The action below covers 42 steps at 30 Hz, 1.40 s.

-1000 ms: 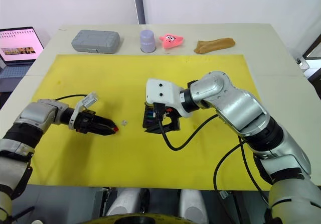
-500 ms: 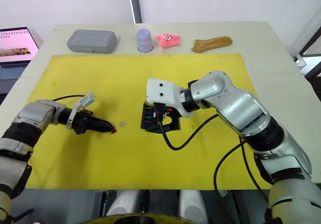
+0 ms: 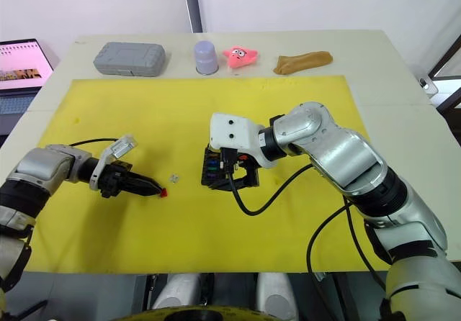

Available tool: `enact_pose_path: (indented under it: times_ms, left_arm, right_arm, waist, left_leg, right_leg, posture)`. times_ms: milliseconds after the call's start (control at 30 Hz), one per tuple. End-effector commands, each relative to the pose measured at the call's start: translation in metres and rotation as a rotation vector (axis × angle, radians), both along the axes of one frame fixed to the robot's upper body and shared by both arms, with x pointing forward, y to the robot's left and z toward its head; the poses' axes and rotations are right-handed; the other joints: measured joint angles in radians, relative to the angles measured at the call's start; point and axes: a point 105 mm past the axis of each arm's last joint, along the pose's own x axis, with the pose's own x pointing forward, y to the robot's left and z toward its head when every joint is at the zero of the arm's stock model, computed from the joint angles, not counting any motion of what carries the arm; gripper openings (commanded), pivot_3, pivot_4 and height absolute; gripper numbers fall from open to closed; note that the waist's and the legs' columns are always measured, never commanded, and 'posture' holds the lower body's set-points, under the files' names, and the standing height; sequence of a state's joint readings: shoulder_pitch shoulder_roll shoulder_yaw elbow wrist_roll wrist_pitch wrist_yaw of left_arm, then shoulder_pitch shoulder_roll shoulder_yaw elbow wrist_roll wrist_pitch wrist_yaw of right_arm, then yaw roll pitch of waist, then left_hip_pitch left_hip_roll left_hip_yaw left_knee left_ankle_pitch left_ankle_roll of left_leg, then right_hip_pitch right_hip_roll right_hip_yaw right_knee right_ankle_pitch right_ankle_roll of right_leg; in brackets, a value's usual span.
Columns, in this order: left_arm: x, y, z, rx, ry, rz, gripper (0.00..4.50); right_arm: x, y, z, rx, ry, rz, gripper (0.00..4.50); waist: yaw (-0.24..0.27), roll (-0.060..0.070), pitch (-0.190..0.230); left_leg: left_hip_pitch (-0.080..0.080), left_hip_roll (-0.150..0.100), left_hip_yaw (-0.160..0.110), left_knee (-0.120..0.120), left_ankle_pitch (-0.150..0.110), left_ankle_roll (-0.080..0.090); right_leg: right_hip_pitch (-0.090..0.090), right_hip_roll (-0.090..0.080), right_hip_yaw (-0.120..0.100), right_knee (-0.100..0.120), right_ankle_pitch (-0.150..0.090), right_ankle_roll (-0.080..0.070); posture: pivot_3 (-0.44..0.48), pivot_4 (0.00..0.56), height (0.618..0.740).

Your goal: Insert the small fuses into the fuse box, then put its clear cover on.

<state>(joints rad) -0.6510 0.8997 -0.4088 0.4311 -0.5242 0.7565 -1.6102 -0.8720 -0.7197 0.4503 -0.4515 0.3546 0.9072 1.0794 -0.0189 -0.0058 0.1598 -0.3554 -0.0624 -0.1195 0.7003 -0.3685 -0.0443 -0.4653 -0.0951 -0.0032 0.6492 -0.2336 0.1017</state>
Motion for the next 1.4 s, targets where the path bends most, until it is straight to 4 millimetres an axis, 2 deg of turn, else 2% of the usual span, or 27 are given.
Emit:
enact_pose_path:
  times_ms: [33,233,400,600,800,900,933,1400]
  left_arm:
    - [-0.002,0.007,-0.003,0.036,-0.013,-0.008,1.04]
    - [0.003,0.010,-0.011,0.058,-0.018,0.012,1.04]
    - [0.007,0.006,-0.010,0.043,-0.020,0.015,1.04]
    - [0.000,-0.006,-0.004,0.012,-0.020,-0.043,1.04]
    - [-0.004,-0.007,-0.004,0.013,-0.014,-0.061,1.04]
    - [-0.004,-0.005,-0.007,0.026,-0.014,-0.059,0.18]
    - [-0.003,-0.003,-0.007,0.030,-0.016,-0.051,0.05]
    - [-0.008,-0.001,-0.005,0.036,-0.020,-0.066,0.05]
  right_arm:
    - [-0.003,0.004,0.008,0.009,-0.052,0.027,4.50]
    - [-0.003,0.004,0.008,0.010,-0.054,0.026,4.50]
    - [-0.003,0.004,0.009,0.011,-0.056,0.027,4.50]
    - [-0.002,0.005,0.009,0.010,-0.058,0.025,4.50]
    - [-0.002,0.004,0.009,0.010,-0.059,0.023,4.50]
    - [-0.002,0.004,0.009,0.010,-0.062,0.022,4.50]
    - [-0.002,0.004,0.009,0.010,-0.062,0.022,4.50]
    - [-0.001,0.004,0.009,0.011,-0.065,0.020,4.50]
  waist:
    - [0.000,0.000,0.000]
    - [0.000,0.000,0.000]
    - [0.003,0.000,0.000]
    - [0.003,0.000,0.000]
    - [0.001,0.000,0.000]
    - [0.000,0.000,0.000]
    - [0.000,0.000,0.000]
    - [-0.001,0.000,0.000]
  left_leg:
    - [0.000,0.000,0.000,0.000,0.000,0.000]
    - [0.000,0.000,0.000,0.000,0.000,0.000]
    - [0.000,0.000,0.001,0.000,0.000,0.000]
    - [0.000,0.000,0.001,0.000,0.000,0.000]
    - [0.000,0.000,0.000,0.000,0.000,0.000]
    - [0.000,0.000,0.000,0.000,0.000,0.000]
    - [0.000,0.000,0.000,0.000,0.000,0.000]
    - [0.000,0.000,0.000,0.000,0.000,0.000]
  right_leg:
    - [0.000,0.000,0.000,0.000,0.000,0.000]
    - [0.000,0.000,0.000,0.000,0.000,0.000]
    - [0.001,0.000,0.000,0.000,0.000,0.000]
    - [0.001,0.000,0.000,0.000,0.000,0.000]
    - [0.000,0.000,0.000,0.000,0.000,0.000]
    - [0.000,0.000,0.000,0.000,0.000,0.000]
    - [0.000,0.000,0.000,0.000,0.000,0.000]
    - [0.000,0.000,0.000,0.000,0.000,0.000]
  posture:
    - [0.000,0.150,0.740]
    - [0.000,0.150,0.740]
    - [0.000,0.150,0.740]
    - [0.000,0.150,0.740]
    - [0.000,0.150,0.740]
    - [0.000,0.150,0.740]
    - [0.000,0.150,0.740]
    - [0.000,0.150,0.740]
